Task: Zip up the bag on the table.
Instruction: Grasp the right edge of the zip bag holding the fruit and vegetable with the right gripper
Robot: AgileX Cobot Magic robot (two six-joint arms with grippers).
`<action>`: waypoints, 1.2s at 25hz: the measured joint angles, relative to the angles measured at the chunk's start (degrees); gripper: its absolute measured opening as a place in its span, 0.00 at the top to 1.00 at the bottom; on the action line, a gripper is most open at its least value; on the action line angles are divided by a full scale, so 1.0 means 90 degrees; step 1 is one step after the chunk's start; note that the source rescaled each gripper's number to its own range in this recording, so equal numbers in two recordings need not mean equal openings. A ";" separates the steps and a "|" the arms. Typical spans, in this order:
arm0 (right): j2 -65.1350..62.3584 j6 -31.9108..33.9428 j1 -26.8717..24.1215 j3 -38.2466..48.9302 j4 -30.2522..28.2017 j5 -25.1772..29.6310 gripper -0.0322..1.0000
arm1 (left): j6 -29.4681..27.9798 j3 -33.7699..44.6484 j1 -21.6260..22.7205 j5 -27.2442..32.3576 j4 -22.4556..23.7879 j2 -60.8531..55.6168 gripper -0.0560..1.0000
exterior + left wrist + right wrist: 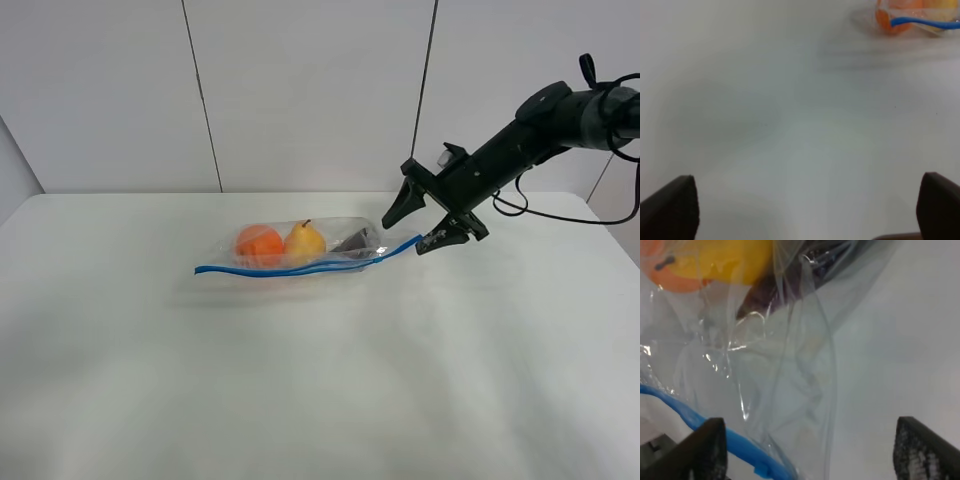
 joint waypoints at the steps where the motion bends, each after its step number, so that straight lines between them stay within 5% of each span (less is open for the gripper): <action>1: 0.0034 -0.0006 0.0000 0.0000 0.0046 0.0000 0.26 | 0.0000 0.0000 0.0000 0.0000 0.0000 0.0000 0.00; 12: 0.0052 -0.0006 0.0000 0.0000 0.0167 0.0006 0.46 | 0.0000 0.0000 0.0000 0.0000 0.0000 0.0000 0.00; 30: 0.0052 -0.0052 0.0213 0.0000 -0.0037 0.0002 0.53 | 0.0000 0.0000 0.0000 0.0000 0.0000 0.0000 0.00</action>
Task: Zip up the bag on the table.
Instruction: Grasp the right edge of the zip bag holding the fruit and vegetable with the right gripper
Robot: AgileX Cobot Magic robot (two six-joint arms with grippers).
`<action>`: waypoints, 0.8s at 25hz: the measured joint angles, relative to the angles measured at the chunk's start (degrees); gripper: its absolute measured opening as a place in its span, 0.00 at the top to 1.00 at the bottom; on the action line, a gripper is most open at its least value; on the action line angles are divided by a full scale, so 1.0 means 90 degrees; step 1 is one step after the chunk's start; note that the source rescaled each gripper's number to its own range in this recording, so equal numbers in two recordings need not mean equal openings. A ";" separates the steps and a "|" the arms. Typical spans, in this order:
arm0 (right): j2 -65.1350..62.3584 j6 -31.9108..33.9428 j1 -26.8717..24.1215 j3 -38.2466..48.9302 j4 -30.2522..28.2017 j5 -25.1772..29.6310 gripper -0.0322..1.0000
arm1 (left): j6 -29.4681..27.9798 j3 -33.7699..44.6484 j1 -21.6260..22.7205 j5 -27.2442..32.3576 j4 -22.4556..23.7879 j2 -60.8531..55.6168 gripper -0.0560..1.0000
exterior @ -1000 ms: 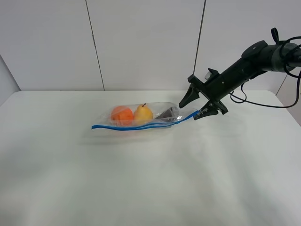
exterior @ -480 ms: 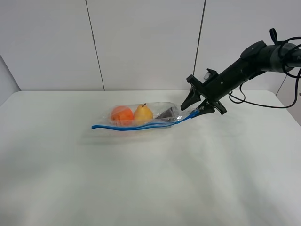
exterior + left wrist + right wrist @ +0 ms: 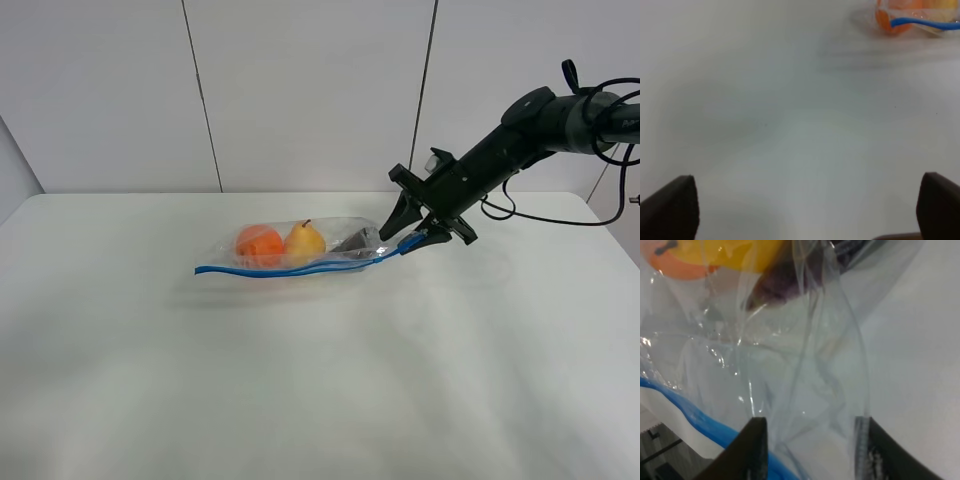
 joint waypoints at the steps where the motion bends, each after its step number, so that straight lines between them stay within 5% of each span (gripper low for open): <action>1: 0.0000 0.0000 0.0000 0.0000 0.0000 0.0000 0.56 | 0.0000 0.0000 0.0000 0.0000 0.0000 0.0000 0.00; 6: 0.0000 0.0000 0.0000 0.0000 -0.0107 0.0000 0.82 | 0.0000 0.0000 0.0000 0.0000 0.0000 0.0000 0.00; 9: 0.0000 0.0000 0.0000 0.0000 -0.0122 0.0000 0.85 | 0.0000 0.0000 0.0000 0.0000 0.0000 0.0000 0.00; 15: 0.0000 0.0000 0.0000 0.0000 -0.0124 0.0000 0.85 | 0.0000 0.0000 0.0000 0.0000 0.0000 0.0000 0.00; 20: 0.0000 -0.0046 0.0000 0.0000 -0.0112 0.0000 0.69 | 0.0000 0.0000 0.0000 0.0000 0.0000 0.0000 0.00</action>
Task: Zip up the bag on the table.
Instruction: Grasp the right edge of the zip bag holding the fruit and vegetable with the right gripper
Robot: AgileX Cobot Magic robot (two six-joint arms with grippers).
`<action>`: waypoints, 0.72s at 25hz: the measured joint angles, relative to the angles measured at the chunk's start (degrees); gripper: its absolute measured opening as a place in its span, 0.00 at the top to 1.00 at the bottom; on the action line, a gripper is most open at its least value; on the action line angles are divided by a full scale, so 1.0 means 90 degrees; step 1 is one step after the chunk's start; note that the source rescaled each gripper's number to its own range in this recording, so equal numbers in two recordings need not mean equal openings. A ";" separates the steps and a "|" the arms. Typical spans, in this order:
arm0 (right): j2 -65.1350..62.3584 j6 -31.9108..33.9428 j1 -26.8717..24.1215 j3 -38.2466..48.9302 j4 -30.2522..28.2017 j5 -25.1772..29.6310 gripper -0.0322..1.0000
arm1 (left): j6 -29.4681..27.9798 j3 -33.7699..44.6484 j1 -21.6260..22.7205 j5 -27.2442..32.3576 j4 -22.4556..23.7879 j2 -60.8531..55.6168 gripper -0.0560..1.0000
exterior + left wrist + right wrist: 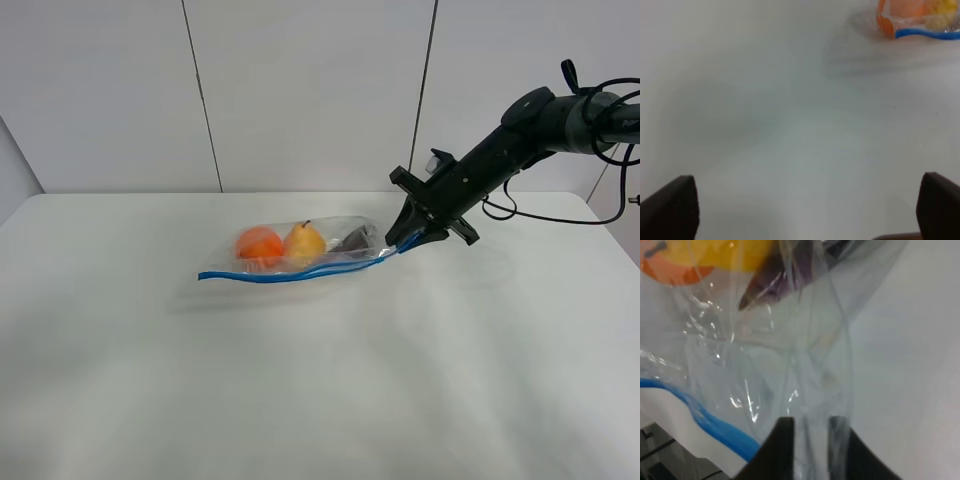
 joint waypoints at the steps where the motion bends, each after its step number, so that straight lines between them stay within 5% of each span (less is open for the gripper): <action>1: -0.0007 -0.0031 0.0000 0.0000 0.0008 0.0000 0.66 | 0.0000 0.0000 0.0000 0.0000 0.0000 0.0000 0.00; 18: -0.0342 -0.0077 0.0000 0.0364 0.0016 0.0017 0.59 | 0.0000 0.0000 0.0000 0.0001 0.0000 0.0000 0.00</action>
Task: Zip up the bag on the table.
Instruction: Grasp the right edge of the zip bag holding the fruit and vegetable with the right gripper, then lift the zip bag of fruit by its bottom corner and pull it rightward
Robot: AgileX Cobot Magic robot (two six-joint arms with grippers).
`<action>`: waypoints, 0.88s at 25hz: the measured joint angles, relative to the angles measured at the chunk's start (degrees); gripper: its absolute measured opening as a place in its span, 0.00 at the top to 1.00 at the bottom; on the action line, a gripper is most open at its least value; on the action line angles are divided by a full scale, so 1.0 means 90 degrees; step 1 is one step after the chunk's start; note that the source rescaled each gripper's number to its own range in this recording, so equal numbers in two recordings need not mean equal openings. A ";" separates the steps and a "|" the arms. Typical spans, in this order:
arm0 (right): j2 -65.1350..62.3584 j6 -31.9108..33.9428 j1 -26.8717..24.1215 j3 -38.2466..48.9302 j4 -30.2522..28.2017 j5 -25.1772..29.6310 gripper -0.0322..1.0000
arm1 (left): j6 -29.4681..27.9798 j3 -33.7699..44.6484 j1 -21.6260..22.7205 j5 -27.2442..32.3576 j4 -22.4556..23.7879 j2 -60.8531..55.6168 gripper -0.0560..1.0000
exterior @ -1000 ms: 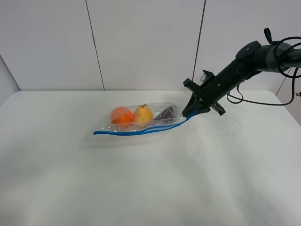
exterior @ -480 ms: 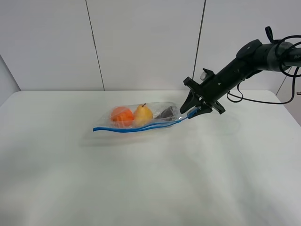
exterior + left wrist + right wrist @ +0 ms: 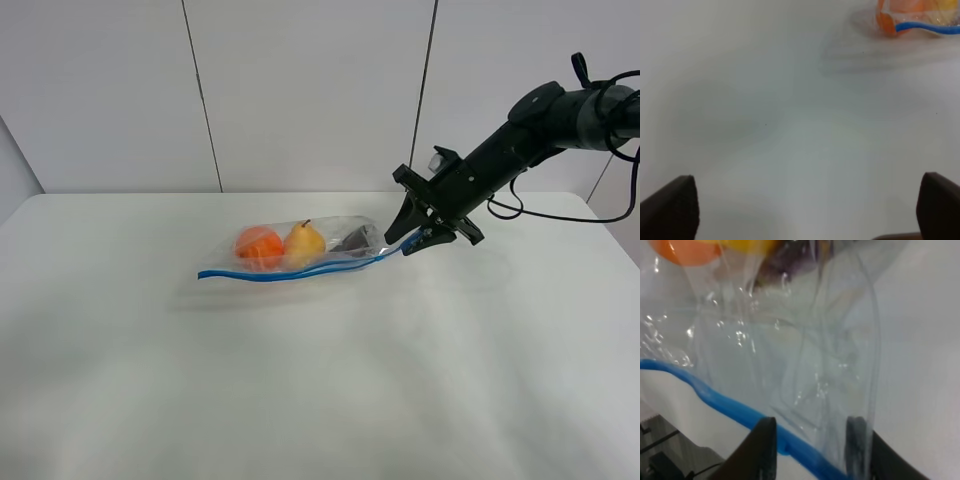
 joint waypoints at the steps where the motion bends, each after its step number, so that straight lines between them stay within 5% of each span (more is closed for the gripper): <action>1: 0.0000 -0.0018 0.0000 0.0000 0.0018 0.0005 0.59 | 0.0000 0.0000 0.0000 0.0000 0.0000 0.0000 0.00; 7: 0.0000 -0.0099 -0.0019 0.0000 0.0044 0.0005 0.63 | 0.0000 0.0000 0.0000 0.0000 0.0000 0.0000 0.00; 14: 0.0000 -0.0125 -0.0052 0.0000 0.0044 0.0005 0.96 | 0.0000 0.0000 0.0000 0.0000 0.0000 0.0000 0.00; 22: 0.0000 -0.0191 -0.0052 0.0000 0.0044 0.0005 0.97 | 0.0000 0.0000 0.0000 0.0000 0.0000 0.0000 0.00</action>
